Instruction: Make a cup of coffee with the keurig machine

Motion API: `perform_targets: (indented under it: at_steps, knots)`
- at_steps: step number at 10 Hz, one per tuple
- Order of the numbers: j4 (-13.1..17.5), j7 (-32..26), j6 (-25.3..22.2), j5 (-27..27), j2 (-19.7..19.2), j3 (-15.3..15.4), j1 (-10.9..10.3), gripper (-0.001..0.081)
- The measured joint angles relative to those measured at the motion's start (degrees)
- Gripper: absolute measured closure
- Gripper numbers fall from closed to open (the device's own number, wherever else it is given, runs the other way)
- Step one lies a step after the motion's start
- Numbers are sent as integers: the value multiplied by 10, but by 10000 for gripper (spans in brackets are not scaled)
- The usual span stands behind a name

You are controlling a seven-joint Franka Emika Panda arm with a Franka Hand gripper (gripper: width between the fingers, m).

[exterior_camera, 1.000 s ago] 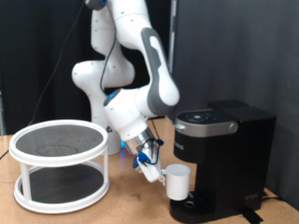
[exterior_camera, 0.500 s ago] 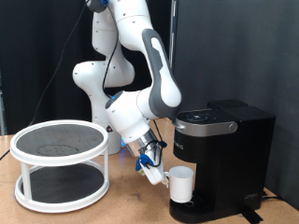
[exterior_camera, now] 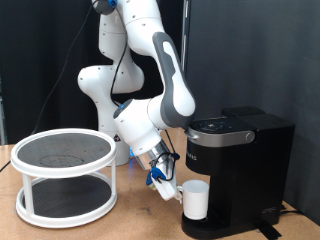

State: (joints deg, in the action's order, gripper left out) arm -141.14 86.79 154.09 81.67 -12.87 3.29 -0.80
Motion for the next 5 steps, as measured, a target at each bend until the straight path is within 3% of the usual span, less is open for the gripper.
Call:
perform_targets:
  at_steps: [1,2,3,4,5]
  knots:
    - [0,0,-1,0,0,0,0,796]
    - [0,0,-1,0,0,0,0,717]
    - [0,0,-1,0,0,0,0,717]
    - [0,0,-1,0,0,0,0,536]
    - [0,0,-1,0,0,0,0,536]
